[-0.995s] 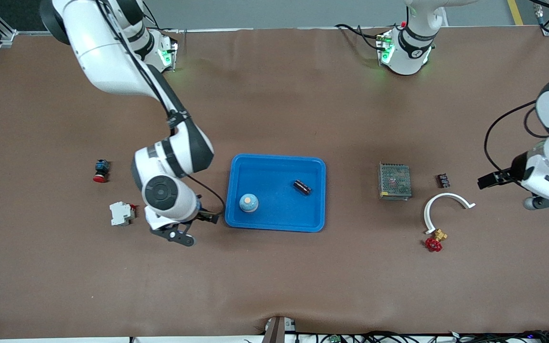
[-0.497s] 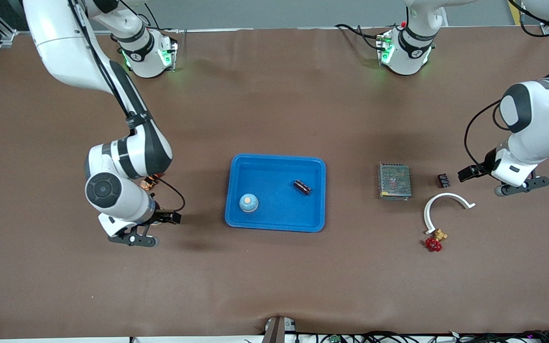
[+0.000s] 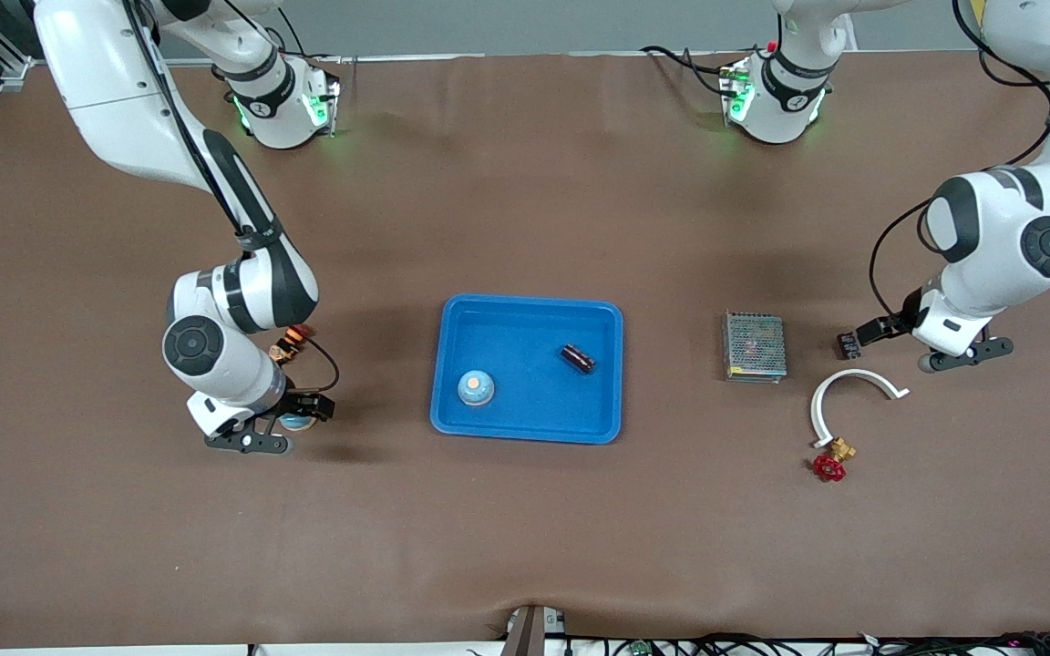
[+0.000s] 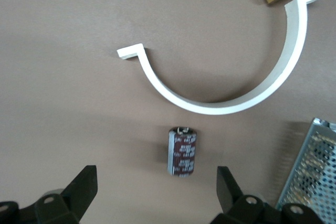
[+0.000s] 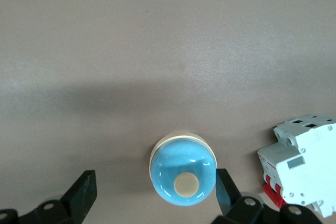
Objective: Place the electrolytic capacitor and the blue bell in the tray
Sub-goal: 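Grasp the bell with the right gripper and the capacitor with the left gripper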
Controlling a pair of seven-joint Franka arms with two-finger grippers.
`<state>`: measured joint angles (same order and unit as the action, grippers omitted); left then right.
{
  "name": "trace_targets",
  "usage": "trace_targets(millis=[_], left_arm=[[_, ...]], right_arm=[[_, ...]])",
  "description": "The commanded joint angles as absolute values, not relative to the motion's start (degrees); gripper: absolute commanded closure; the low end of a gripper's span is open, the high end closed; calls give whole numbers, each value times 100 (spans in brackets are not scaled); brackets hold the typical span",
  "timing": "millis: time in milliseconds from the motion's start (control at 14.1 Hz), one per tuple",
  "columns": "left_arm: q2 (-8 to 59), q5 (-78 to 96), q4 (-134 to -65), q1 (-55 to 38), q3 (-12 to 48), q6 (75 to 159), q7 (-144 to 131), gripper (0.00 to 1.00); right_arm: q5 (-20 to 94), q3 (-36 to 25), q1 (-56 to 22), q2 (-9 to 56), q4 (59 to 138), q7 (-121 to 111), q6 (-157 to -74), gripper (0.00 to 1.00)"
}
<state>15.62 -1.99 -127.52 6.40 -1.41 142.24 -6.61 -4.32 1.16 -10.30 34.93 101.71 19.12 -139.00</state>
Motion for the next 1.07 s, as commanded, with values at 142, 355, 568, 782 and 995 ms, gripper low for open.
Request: trace_targets(millis=[142, 355, 568, 782, 995], left_arm=[[2065, -264, -12753, 668, -36, 14774, -563, 0], [2293, -255, -12762, 668, -9, 15003, -563, 0], [2399, -255, -12762, 668, 0, 15020, -571, 0], [2505, -255, -12771, 659, 0, 15152, -615, 0], [2514, -255, -12771, 659, 88, 15161, -668, 20]], right_arm=[[-685, 211, -879, 3269, 10538, 1802, -14220, 0], [-791, 211, -791, 3340, 10573, 1793, -14492, 0], [-791, 211, -773, 3392, 10661, 1793, -14694, 0], [-791, 211, -765, 3454, 10784, 1793, -14888, 0], [-800, 211, -765, 3506, 10793, 1793, -14880, 0]])
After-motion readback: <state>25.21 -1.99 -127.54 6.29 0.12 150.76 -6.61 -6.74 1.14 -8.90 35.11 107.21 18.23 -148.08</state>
